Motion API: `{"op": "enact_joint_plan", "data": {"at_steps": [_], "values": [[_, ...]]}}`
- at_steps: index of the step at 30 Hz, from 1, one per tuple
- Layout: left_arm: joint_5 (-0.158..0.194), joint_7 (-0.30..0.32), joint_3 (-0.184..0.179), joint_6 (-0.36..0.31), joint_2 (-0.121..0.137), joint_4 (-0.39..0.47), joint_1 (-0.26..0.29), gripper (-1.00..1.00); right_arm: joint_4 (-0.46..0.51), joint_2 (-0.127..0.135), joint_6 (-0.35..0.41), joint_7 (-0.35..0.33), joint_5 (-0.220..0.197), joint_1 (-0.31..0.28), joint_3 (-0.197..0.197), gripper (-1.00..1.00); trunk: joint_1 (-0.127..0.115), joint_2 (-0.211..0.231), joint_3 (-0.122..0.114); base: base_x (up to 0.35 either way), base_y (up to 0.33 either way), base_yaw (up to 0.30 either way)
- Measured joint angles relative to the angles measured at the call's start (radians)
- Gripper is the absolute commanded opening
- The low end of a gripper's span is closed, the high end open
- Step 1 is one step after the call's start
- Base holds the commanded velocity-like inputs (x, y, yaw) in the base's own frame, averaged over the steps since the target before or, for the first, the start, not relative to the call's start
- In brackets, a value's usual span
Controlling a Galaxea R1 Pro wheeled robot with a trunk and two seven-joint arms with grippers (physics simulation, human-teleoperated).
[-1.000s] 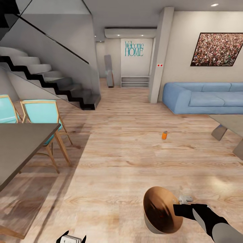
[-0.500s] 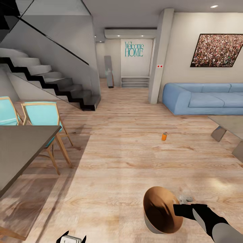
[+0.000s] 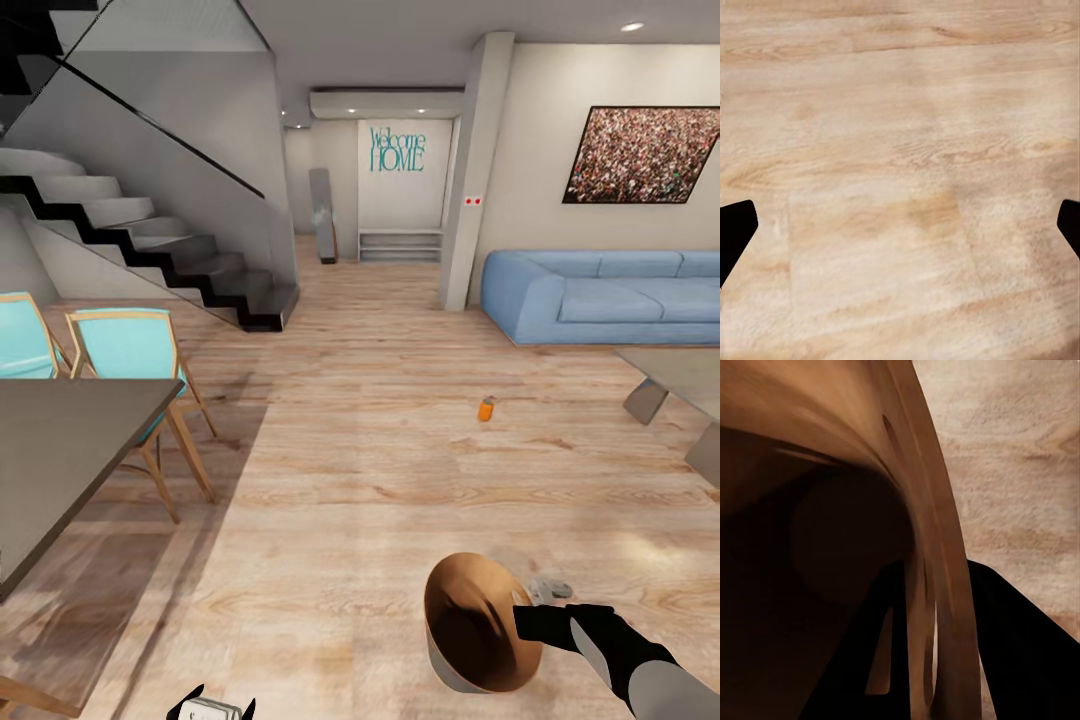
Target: Put the three can of soda from the living room inside the tash can in the kitchen.
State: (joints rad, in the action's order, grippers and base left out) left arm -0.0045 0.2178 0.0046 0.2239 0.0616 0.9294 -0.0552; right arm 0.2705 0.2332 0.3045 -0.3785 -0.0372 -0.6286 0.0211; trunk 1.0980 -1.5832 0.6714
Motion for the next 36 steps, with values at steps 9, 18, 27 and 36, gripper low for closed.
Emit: {"op": "enact_joint_plan", "data": {"at_steps": [9,18,27,36], "values": [[0.0,0.0,0.0,0.0,0.0,0.0,0.0,1.0,0.0,0.0,0.0,-0.001,0.0,0.0,0.0,-1.0,-0.034,0.063,-0.038,0.0,0.0,0.0],[0.001,0.0,-0.001,0.0,0.001,0.002,0.0,1.0,-0.002,0.0,0.0,0.0,0.0,0.0,0.0,-1.0,-0.069,0.126,-0.067,0.0,0.0,0.0],[0.0,0.0,0.001,-0.001,0.001,0.011,0.003,1.0,-0.007,0.001,0.0,0.0,-0.003,0.0,0.003,-1.0,-0.103,0.189,-0.095,0.0,0.0,0.0],[-0.002,0.0,0.001,-0.018,0.001,0.01,0.005,1.0,-0.009,0.001,0.0,0.0,-0.004,0.0,0.003,-1.0,-0.138,0.252,-0.123,0.0,0.0,0.0]]}}
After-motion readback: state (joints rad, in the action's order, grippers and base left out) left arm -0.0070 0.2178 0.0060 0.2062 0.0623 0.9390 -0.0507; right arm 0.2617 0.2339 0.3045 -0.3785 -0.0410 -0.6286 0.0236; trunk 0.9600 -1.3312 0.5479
